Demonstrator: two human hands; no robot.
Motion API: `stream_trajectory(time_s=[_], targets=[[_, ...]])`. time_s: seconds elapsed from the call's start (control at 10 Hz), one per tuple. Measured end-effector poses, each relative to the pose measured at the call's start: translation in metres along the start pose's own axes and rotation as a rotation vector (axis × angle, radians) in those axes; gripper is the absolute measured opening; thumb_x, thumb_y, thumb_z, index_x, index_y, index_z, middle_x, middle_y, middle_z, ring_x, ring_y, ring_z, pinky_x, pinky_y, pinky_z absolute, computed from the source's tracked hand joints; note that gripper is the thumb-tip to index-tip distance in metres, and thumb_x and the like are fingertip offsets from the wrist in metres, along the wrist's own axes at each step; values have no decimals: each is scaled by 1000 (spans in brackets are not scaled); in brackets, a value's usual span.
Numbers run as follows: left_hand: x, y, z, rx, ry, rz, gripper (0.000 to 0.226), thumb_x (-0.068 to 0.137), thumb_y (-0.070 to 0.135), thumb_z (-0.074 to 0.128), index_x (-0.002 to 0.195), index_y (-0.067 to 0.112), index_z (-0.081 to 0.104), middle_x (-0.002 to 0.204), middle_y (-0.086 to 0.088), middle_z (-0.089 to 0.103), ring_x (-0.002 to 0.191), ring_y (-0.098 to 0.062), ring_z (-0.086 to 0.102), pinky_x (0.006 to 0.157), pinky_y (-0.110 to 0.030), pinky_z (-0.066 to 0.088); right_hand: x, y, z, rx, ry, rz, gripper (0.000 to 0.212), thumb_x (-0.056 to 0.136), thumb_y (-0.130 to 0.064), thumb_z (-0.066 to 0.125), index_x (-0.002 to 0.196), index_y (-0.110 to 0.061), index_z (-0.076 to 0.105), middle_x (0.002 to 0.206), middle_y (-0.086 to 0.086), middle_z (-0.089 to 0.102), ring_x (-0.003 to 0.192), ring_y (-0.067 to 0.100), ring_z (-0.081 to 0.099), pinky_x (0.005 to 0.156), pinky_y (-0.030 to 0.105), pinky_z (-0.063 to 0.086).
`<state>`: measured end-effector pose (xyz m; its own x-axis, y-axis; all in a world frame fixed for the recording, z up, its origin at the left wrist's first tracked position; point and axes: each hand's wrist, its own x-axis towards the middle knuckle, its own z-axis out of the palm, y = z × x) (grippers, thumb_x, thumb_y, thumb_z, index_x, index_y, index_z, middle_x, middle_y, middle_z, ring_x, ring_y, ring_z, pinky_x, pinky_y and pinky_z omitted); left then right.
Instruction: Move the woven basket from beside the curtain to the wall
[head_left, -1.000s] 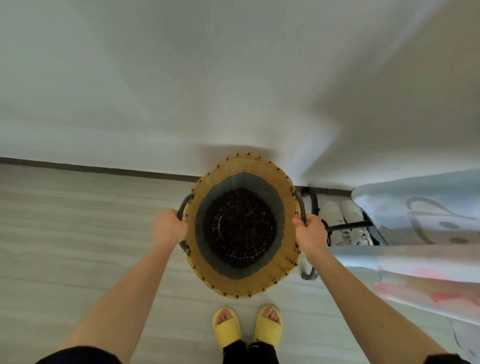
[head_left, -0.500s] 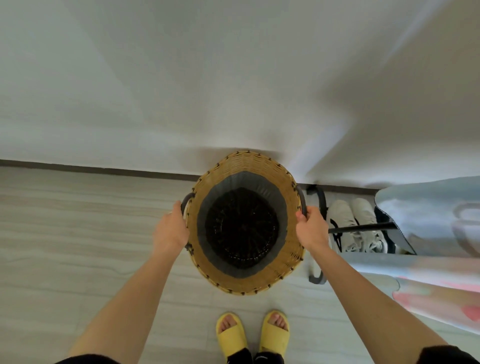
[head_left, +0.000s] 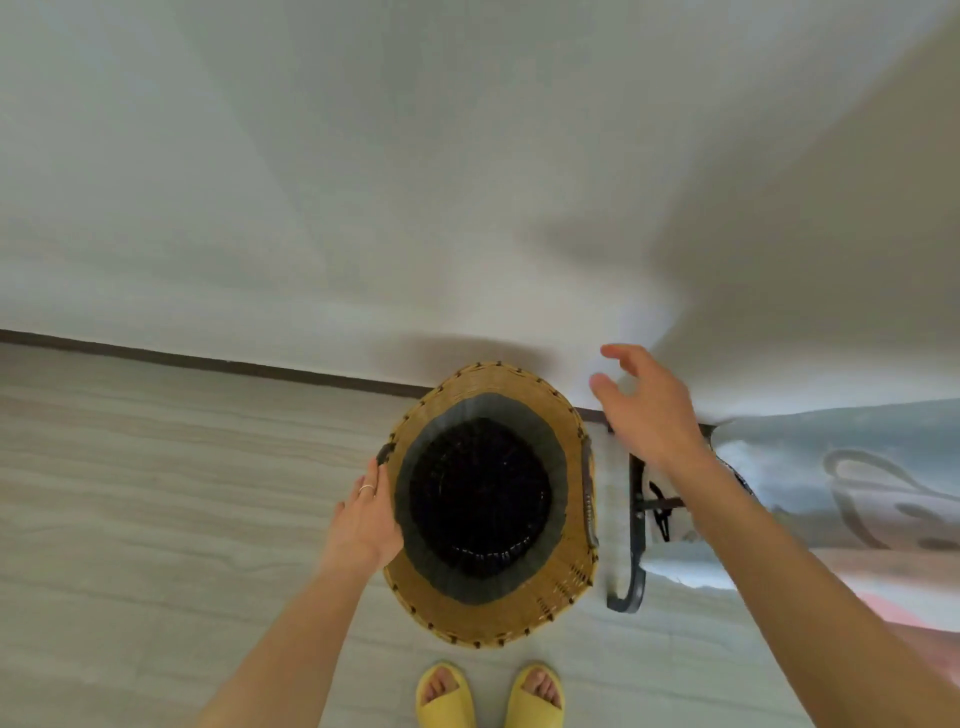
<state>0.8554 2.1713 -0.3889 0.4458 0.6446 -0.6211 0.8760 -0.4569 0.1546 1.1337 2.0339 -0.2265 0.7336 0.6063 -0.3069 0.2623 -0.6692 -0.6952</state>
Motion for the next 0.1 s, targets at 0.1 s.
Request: stream_trajectory(time_s=[0.1], targets=[[-2, -1, 3, -10, 3, -15, 84, 89, 32, 47, 156, 22, -3, 166, -4, -3, 150, -27, 15, 116, -50, 27, -27, -76, -70, 398, 266, -256, 31, 98, -19, 61, 128, -23, 63, 127, -13, 65, 123, 3, 57, 100, 20, 46]])
